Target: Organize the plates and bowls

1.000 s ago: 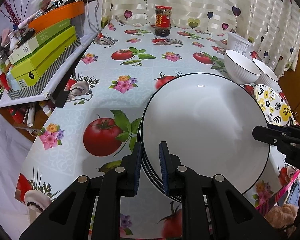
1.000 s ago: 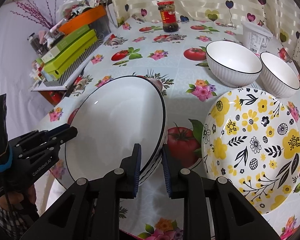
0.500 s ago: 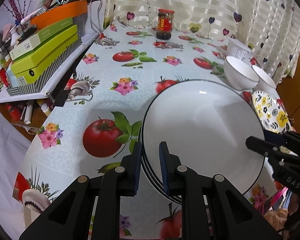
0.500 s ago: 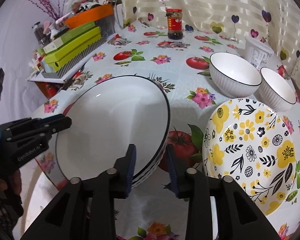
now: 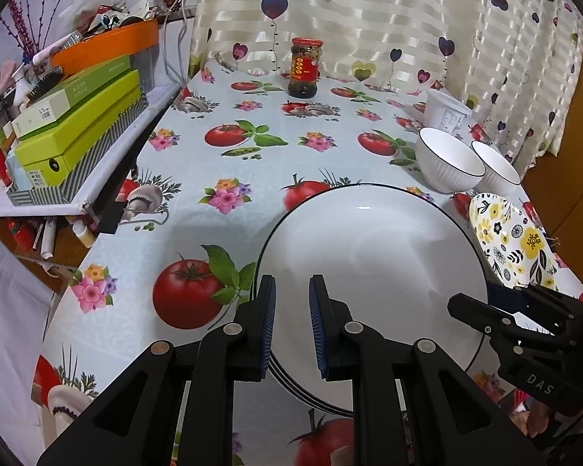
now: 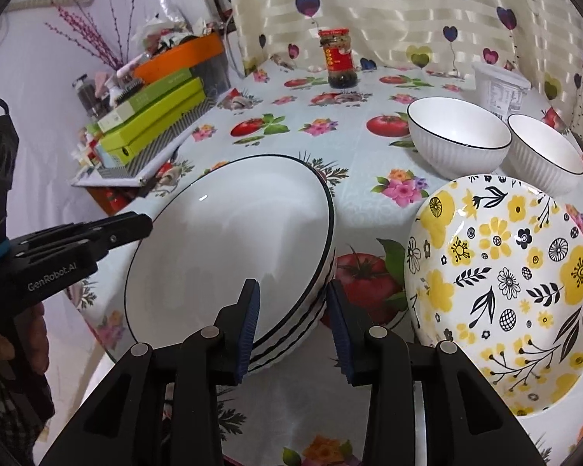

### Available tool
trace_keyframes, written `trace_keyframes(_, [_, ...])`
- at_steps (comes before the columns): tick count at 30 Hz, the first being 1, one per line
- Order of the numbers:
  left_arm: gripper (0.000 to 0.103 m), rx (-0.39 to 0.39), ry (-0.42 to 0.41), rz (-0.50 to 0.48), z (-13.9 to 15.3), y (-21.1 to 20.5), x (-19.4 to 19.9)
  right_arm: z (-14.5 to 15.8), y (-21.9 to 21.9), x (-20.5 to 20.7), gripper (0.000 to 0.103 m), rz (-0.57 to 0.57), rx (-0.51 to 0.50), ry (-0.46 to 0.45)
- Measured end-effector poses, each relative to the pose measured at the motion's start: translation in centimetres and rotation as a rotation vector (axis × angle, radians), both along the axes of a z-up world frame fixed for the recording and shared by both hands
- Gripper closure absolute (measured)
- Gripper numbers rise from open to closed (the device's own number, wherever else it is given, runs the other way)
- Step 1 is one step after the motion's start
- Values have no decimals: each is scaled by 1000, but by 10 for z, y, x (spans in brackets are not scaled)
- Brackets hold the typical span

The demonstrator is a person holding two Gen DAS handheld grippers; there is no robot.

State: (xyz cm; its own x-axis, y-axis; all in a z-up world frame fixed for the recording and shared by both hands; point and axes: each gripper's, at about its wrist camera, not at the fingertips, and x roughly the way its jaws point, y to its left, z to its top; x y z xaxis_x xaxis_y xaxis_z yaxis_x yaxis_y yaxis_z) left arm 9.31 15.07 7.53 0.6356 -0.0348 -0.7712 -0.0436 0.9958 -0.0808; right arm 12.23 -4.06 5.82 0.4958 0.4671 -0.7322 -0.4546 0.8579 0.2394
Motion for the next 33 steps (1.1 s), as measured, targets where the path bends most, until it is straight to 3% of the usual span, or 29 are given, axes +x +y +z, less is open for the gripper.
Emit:
trace_keyframes(3, [85, 3, 0, -3, 0, -2, 1, -3, -4, -2, 68, -23, 45, 15])
trace_keyframes(14, [85, -2, -3, -34, 4, -17, 7, -3, -4, -6, 67, -28, 62, 27])
trace_keyframes(18, [85, -6, -4, -56, 6, -28, 11, -3, -16, -4, 67, -17, 122, 82])
trace_keyframes(27, [85, -24, -18, -106, 13, -54, 18, 24, -57, -7, 67, -75, 107, -34])
trace_keyframes(33, [85, -48, -27, -170, 20, -83, 29, 37, -114, 8, 65, -198, 86, -58])
